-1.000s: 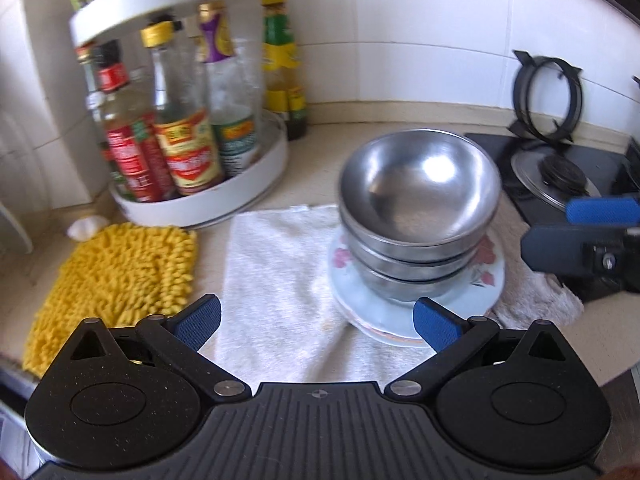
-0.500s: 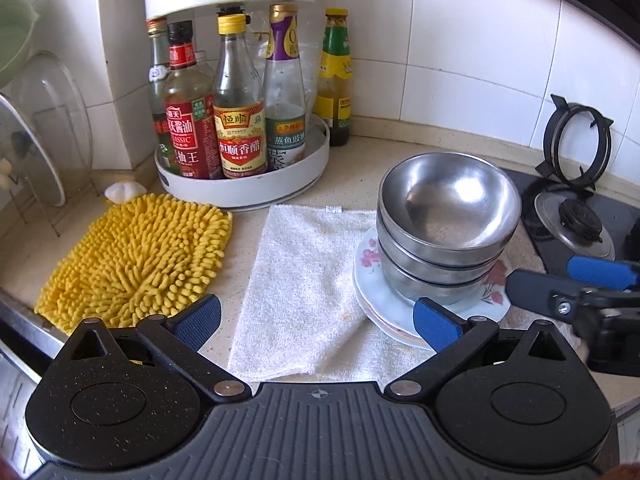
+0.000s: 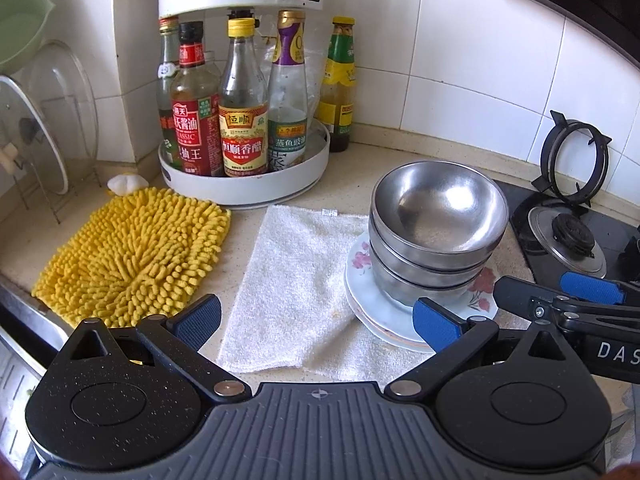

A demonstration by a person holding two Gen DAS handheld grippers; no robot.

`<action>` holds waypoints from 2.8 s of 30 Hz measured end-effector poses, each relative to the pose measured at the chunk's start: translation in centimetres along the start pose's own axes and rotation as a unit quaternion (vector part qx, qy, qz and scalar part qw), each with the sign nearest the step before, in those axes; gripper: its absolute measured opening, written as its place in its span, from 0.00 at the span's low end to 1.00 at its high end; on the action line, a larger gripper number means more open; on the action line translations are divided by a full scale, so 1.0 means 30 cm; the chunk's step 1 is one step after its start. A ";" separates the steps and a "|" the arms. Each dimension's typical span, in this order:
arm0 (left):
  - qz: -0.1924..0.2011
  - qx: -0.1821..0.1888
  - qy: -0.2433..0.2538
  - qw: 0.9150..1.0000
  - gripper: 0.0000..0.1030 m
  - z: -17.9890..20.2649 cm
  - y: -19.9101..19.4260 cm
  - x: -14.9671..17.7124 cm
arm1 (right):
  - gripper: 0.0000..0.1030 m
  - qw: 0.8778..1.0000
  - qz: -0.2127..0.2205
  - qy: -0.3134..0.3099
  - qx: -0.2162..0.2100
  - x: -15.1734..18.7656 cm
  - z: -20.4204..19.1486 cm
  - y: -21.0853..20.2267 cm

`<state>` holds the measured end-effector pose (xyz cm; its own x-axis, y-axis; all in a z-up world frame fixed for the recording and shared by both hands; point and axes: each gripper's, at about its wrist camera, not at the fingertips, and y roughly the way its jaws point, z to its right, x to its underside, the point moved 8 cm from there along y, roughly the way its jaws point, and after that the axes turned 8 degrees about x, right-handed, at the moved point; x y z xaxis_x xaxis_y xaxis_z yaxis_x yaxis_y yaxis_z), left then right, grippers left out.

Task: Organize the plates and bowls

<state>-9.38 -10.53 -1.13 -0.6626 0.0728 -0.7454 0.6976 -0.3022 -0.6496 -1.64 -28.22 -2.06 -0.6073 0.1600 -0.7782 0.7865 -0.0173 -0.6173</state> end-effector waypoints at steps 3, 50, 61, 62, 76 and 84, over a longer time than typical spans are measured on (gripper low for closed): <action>0.002 -0.005 0.004 1.000 1.00 0.002 -0.004 -0.001 | 0.91 1.000 -0.003 0.005 -0.003 0.005 0.002 0.000; 0.085 -0.060 0.057 0.993 1.00 -0.005 -0.124 -0.058 | 0.92 0.999 0.030 -0.016 -0.025 -0.047 -0.048 -0.059; 0.059 -0.038 0.040 0.997 1.00 -0.008 -0.086 -0.037 | 0.92 1.000 0.009 -0.025 -0.013 -0.024 -0.033 -0.038; 0.057 -0.037 0.040 0.997 1.00 -0.007 -0.083 -0.032 | 0.92 1.000 0.006 -0.025 -0.011 -0.020 -0.030 -0.036; 0.024 -0.030 0.049 0.998 1.00 0.031 -0.030 0.004 | 0.92 1.000 -0.020 -0.013 0.007 0.030 0.024 -0.017; 0.006 -0.019 0.067 0.998 1.00 0.079 0.002 0.028 | 0.92 0.999 -0.036 0.000 0.029 0.070 0.085 -0.027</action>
<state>-10.54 -12.76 -1.45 -0.6142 0.1958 -0.7645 0.7165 -0.2677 -0.6442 -3.85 -30.40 -3.49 -0.6620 0.1625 -0.7316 0.7332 -0.0621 -0.6772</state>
